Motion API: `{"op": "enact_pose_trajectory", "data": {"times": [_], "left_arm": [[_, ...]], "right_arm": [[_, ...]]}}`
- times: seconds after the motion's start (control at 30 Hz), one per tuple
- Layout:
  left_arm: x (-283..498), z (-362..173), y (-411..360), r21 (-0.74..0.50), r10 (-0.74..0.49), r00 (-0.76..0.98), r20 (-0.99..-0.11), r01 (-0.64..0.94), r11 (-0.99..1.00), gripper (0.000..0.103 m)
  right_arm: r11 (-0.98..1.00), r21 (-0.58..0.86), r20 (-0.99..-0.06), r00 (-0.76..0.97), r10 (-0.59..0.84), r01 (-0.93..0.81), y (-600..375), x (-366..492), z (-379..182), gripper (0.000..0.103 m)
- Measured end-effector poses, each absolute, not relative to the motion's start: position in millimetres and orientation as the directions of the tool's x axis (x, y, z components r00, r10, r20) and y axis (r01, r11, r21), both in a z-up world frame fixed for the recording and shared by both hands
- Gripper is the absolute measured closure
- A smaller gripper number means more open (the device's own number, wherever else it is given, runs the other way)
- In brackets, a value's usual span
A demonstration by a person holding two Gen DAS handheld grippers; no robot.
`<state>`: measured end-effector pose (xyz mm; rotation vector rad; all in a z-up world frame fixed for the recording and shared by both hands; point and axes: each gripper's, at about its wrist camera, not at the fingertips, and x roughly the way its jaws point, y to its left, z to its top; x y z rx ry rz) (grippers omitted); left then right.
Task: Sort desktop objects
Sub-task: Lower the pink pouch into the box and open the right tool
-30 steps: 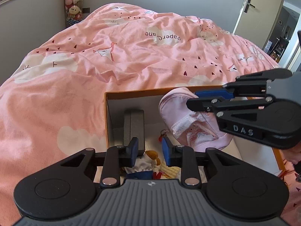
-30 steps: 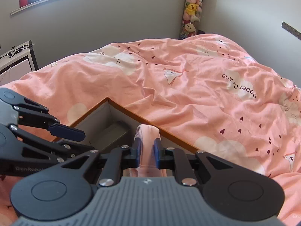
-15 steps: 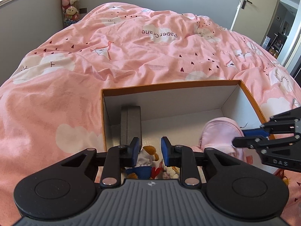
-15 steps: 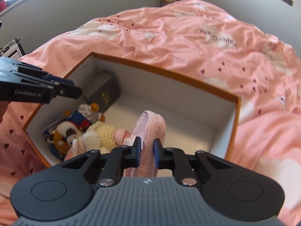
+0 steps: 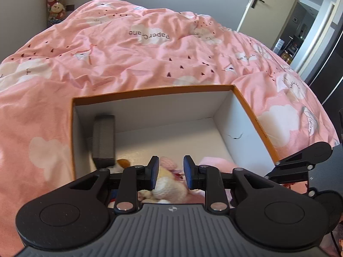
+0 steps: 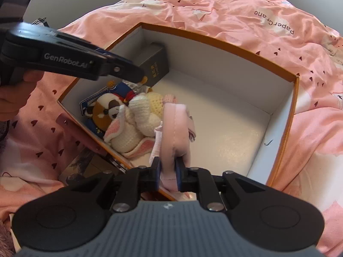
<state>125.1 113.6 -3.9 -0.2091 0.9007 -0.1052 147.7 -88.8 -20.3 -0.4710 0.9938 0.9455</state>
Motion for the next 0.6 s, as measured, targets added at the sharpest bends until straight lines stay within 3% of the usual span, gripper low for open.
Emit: {"op": "enact_pose_trajectory", "data": {"times": [0.2, 0.4, 0.53, 0.6], "left_arm": [[131.4, -9.6, 92.1, -0.21, -0.202, 0.589, -0.783, 0.055, 0.976, 0.074], [133.0, -14.2, 85.4, -0.195, -0.198, 0.57, -0.798, 0.067, 0.978, 0.074], [133.3, -15.1, 85.8, -0.184, -0.189, 0.563, -0.805, 0.066, 0.981, 0.074], [132.7, -15.0, 87.2, -0.181, -0.184, 0.562, -0.806, 0.061, 0.982, 0.074]], "right_arm": [[0.515, 0.029, -0.859, 0.242, 0.451, -0.857, -87.7, 142.7, -15.5, 0.081], [0.499, -0.065, -0.832, 0.324, 0.451, -0.864, -91.3, 140.4, -5.1, 0.048], [0.52, -0.086, -0.819, 0.358, 0.448, -0.85, -92.8, 155.5, -1.0, 0.043], [0.495, -0.023, -0.841, 0.284, 0.461, -0.869, -89.7, 163.6, -4.5, 0.042]]}}
